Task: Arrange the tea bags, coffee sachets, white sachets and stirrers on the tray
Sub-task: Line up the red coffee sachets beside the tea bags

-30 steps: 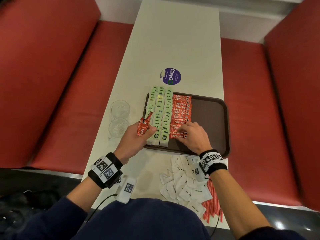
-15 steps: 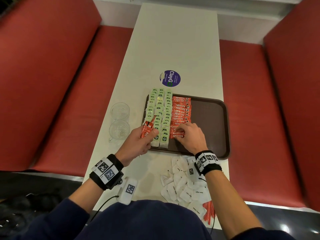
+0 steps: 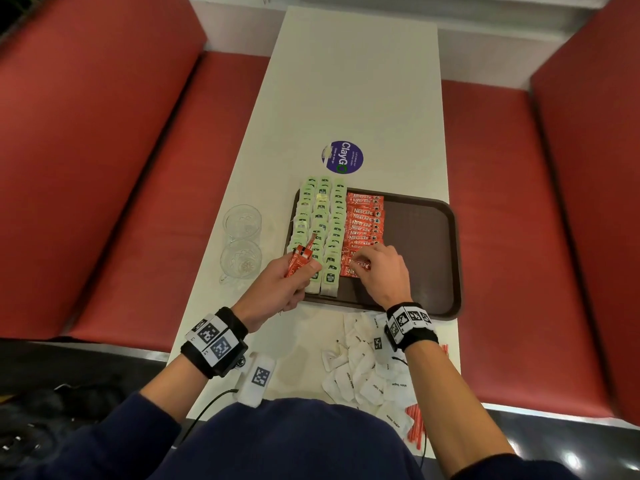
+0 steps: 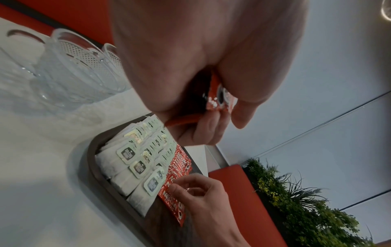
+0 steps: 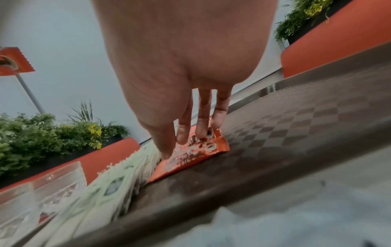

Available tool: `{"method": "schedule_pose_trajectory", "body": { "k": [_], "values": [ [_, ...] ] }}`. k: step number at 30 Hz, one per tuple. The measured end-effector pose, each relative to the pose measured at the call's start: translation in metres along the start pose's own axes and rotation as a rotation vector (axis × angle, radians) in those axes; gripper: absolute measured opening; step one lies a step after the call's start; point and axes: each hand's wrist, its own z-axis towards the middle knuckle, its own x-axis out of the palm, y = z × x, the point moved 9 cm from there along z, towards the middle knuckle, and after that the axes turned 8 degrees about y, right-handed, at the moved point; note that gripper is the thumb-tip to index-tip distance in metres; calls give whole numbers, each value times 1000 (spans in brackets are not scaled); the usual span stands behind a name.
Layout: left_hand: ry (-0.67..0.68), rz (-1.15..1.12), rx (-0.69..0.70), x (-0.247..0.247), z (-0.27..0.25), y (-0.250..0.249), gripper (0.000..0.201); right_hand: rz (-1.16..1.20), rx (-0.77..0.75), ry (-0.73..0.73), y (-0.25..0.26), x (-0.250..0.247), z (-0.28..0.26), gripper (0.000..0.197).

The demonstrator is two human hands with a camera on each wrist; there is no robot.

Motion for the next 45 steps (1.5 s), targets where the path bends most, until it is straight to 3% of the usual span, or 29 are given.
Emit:
{"method": "schedule_pose_trajectory", "body": {
  "k": [4, 8, 11, 15, 20, 23, 27, 32, 34, 41, 45],
  "values": [
    [58, -39, -14, 5, 0, 1, 37, 373, -35, -65, 26, -38, -7, 14],
    [131, -41, 5, 16, 3, -1, 40, 817, -171, 191, 85, -69, -24, 21],
    [195, -156, 37, 26, 3, -7, 35, 917, -195, 296, 96, -76, -35, 26],
    [225, -228, 51, 28, 2, -12, 34, 961, -143, 242, 87, -81, -39, 40],
    [174, -214, 43, 18, 3, -11, 39, 1054, -113, 127, 76, -89, -40, 24],
    [128, -228, 72, 9, 3, -12, 27, 1144, -147, 124, 68, -95, -44, 14],
    [57, -175, 146, 0, 1, -21, 20, 1140, -211, 176, 65, -96, -57, 10],
    [5, -67, 177, 0, 2, -26, 22, 1153, -134, 195, 50, -85, -64, 13],
    [-17, -59, 190, 0, 4, -26, 23, 1097, -110, 163, 49, -87, -65, 6],
    [-129, 10, 223, 0, 11, -24, 17, 920, -44, 77, 42, -95, -62, 21],
    [-168, 177, 211, 4, 16, -24, 14, 466, -161, -7, 52, -103, -58, 32]
  ]
}}
